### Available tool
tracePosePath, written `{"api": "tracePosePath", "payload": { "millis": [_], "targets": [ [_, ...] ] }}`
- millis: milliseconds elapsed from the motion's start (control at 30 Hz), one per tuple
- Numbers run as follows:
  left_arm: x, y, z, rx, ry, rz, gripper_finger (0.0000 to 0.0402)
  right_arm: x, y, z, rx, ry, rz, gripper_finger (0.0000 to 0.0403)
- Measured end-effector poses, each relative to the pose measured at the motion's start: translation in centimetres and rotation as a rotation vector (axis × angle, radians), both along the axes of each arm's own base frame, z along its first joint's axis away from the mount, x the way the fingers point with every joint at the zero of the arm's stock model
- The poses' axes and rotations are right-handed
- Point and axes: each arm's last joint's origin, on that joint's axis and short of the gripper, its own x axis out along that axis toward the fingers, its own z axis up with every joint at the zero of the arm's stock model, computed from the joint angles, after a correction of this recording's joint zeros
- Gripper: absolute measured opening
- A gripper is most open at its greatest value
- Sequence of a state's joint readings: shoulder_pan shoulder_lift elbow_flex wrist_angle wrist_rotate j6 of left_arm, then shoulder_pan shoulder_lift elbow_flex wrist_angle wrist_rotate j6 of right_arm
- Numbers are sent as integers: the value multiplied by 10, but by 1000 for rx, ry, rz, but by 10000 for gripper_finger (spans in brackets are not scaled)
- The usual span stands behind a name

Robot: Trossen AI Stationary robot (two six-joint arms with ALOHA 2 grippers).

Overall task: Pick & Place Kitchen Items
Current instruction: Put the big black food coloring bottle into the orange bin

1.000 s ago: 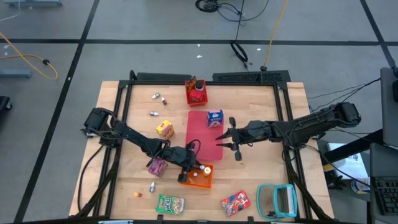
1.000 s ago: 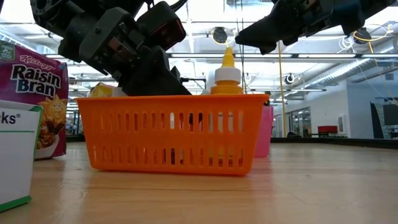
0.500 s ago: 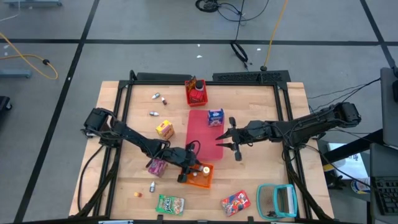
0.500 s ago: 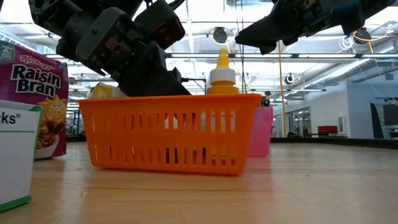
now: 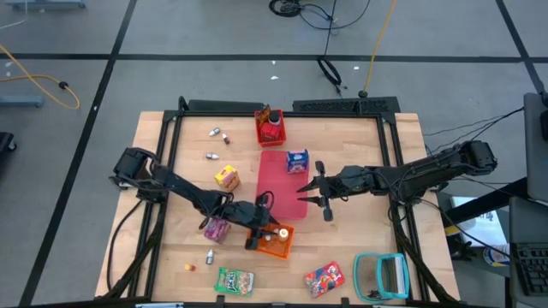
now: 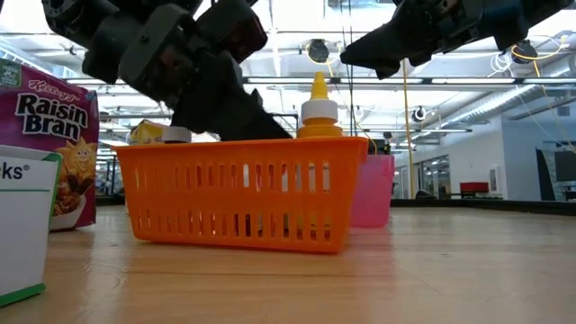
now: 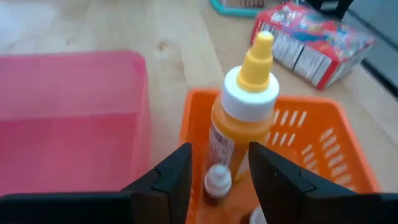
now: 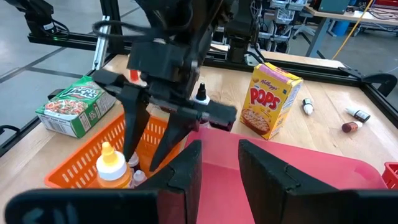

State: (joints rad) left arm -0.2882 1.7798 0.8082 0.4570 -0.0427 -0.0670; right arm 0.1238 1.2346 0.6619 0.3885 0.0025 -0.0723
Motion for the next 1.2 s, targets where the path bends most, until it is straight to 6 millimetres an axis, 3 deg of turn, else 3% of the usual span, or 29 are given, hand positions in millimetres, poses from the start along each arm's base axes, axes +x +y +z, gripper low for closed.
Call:
{"api": "tracePosePath", "payload": {
  "millis": [233, 533, 767, 1200],
  "targets": [
    [-7, 2, 25, -16, -35, 19, 159, 0, 0, 0, 1, 1, 3, 100],
    [-31, 5, 52, 12, 50, 108, 159, 0, 0, -1, 0, 6, 3, 100],
    [-49, 5, 54, 35, 163, 173, 159, 0, 0, -1, 0, 6, 3, 100],
    [-56, 3, 52, 35, 207, 256, 159, 0, 0, -1, 0, 5, 4, 100]
  ]
}}
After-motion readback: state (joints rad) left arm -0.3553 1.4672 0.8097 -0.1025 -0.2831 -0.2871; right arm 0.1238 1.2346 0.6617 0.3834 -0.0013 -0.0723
